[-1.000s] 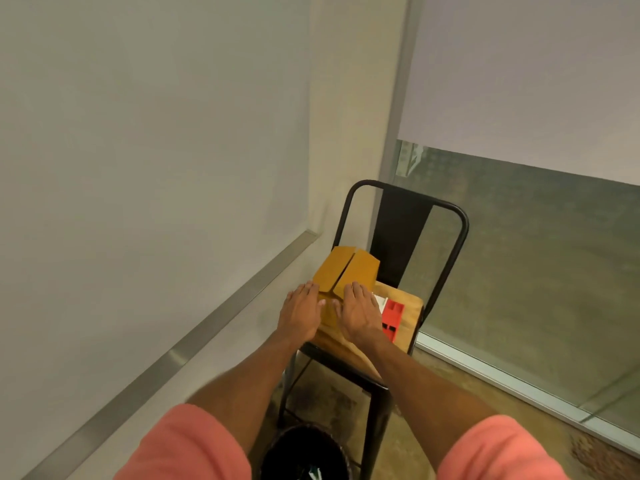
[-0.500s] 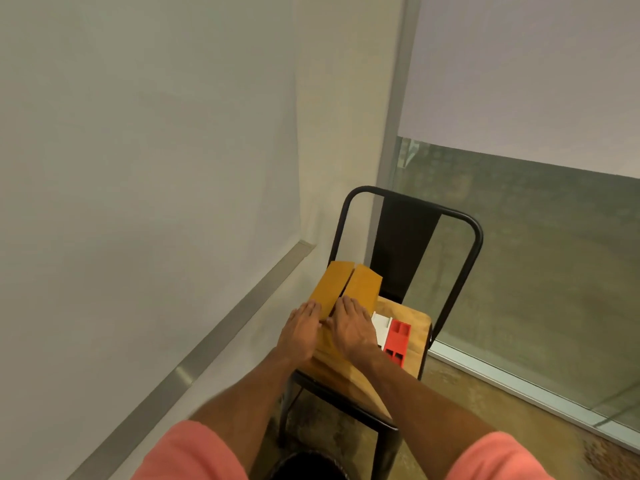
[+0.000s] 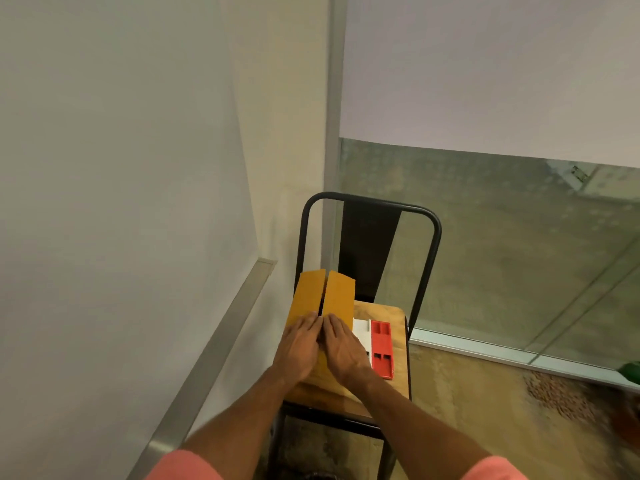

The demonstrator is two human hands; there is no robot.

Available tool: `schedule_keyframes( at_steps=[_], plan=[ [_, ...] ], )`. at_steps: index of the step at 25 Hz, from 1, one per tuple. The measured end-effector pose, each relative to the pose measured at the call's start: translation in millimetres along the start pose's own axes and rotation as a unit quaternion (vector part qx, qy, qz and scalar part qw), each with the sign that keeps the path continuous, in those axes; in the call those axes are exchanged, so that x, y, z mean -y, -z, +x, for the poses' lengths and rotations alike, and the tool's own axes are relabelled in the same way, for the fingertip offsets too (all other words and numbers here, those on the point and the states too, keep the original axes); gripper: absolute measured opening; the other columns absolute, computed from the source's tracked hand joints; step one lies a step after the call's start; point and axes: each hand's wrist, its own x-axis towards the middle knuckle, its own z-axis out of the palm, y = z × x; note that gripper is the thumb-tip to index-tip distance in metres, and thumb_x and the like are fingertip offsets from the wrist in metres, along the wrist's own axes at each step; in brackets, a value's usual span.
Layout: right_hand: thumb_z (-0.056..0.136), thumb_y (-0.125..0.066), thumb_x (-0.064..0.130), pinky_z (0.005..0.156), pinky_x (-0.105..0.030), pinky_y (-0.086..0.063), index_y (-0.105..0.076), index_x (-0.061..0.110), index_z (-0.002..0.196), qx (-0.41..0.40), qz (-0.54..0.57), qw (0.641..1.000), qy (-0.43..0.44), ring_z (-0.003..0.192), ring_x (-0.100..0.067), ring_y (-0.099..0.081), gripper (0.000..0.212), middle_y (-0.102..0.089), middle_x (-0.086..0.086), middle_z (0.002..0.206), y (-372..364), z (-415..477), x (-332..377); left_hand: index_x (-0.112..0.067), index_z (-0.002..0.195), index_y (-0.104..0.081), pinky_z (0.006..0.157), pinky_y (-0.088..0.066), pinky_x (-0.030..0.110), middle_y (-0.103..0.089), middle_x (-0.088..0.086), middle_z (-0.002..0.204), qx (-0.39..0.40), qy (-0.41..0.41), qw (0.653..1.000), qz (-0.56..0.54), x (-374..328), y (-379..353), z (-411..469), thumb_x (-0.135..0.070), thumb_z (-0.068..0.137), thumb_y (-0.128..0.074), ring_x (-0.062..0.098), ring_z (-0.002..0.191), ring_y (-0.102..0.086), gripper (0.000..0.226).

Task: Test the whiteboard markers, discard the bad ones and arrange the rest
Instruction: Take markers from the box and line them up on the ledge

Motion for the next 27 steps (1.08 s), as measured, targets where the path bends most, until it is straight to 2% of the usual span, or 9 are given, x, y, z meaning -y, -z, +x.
schedule_keyframes(
  at_steps=[3,6,9,13,15,17,20,22,27],
  plan=[
    [0.101,-0.038,0.025,0.115,-0.042,-0.028,0.0,0.016,0.151,-0.043,0.025,0.999,-0.003,0.145,-0.027,-0.011,0.063,-0.004,-0.009,0.159,8.8,-6.5,2.9,-0.02,0.15,-0.013,0.117,-0.024,0.036,-0.012,-0.004,0.158,-0.056,-0.007,0.998,-0.014,5.9,12.2,-2.6,-0.031,0.101,-0.034,0.014,0.144,-0.017,0.054],
    [0.101,-0.036,0.022,0.108,-0.037,-0.039,-0.006,0.016,0.151,-0.087,0.033,0.995,-0.025,0.144,-0.027,-0.017,0.058,-0.004,-0.008,0.159,20.1,-12.3,0.4,-0.016,0.147,-0.027,0.109,-0.037,0.03,-0.027,-0.001,0.154,-0.153,-0.02,0.988,-0.021,17.8,25.6,-8.0,-0.027,0.1,-0.037,0.013,0.137,-0.035,0.049],
    [0.098,-0.041,0.028,0.108,-0.034,-0.038,-0.014,0.016,0.149,-0.126,0.027,0.988,-0.087,0.143,-0.024,-0.02,0.059,-0.011,-0.007,0.158,19.9,-14.1,-12.6,-0.009,0.144,-0.033,0.105,-0.043,0.032,-0.036,0.008,0.149,-0.204,-0.005,0.979,0.0,35.0,33.2,-12.0,-0.018,0.097,-0.046,0.02,0.132,-0.043,0.049],
    [0.086,-0.062,0.026,0.112,-0.047,-0.027,-0.041,0.005,0.138,-0.14,-0.059,0.975,-0.162,0.14,-0.034,-0.027,0.059,-0.028,-0.019,0.152,14.8,-18.3,-35.2,-0.004,0.146,-0.021,0.118,-0.014,0.04,-0.022,0.015,0.154,-0.172,0.099,0.973,0.119,56.9,31.6,-15.0,-0.012,0.094,-0.046,0.028,0.143,-0.019,0.059],
    [0.09,-0.055,0.031,0.115,-0.047,-0.018,-0.043,0.005,0.136,-0.113,-0.087,0.975,-0.169,0.141,-0.034,-0.024,0.054,-0.03,-0.018,0.151,12.5,-16.6,-45.4,-0.002,0.147,-0.015,0.118,-0.005,0.041,-0.012,0.017,0.156,-0.133,0.122,0.972,0.153,61.0,26.6,-13.0,-0.014,0.094,-0.042,0.029,0.145,-0.009,0.061],
    [0.097,-0.04,0.033,0.117,-0.041,-0.012,-0.038,0.009,0.137,-0.071,-0.077,0.98,-0.167,0.14,-0.029,-0.025,0.047,-0.034,-0.013,0.148,9.4,-10.7,-51.7,0.0,0.147,-0.013,0.119,-0.006,0.04,-0.011,0.018,0.156,-0.084,0.137,0.975,0.154,62.2,22.5,-9.5,-0.017,0.094,-0.041,0.029,0.145,-0.01,0.061],
    [0.098,-0.038,0.03,0.106,-0.032,-0.034,-0.044,0.011,0.126,-0.049,-0.048,0.987,-0.147,0.117,-0.021,-0.046,0.034,-0.05,-0.009,0.129,11.7,0.7,-59.5,0.003,0.145,-0.017,0.118,-0.017,0.038,-0.019,0.019,0.154,-0.02,0.165,0.981,0.096,60.3,20.8,-4.0,-0.024,0.096,-0.042,0.029,0.142,-0.021,0.061],
    [0.097,-0.042,0.029,0.097,-0.03,-0.042,-0.044,0.011,0.125,-0.049,-0.027,0.988,-0.144,0.11,-0.02,-0.048,0.033,-0.051,-0.008,0.125,19.2,11.7,-65.0,0.003,0.144,-0.022,0.118,-0.018,0.037,-0.022,0.019,0.153,-0.017,0.173,0.982,0.072,59.9,22.5,0.9,-0.026,0.097,-0.041,0.029,0.14,-0.024,0.059],
    [0.095,-0.045,0.034,0.097,-0.03,-0.039,-0.041,0.014,0.126,-0.105,-0.016,0.99,-0.091,0.108,-0.017,-0.046,0.036,-0.047,-0.006,0.123,51.2,52.7,-74.2,0.0,0.147,-0.007,0.12,0.0,0.04,-0.001,0.017,0.157,-0.091,0.152,0.981,0.079,40.8,39.0,33.0,-0.038,0.101,-0.02,0.028,0.146,0.001,0.061]
  ],
)
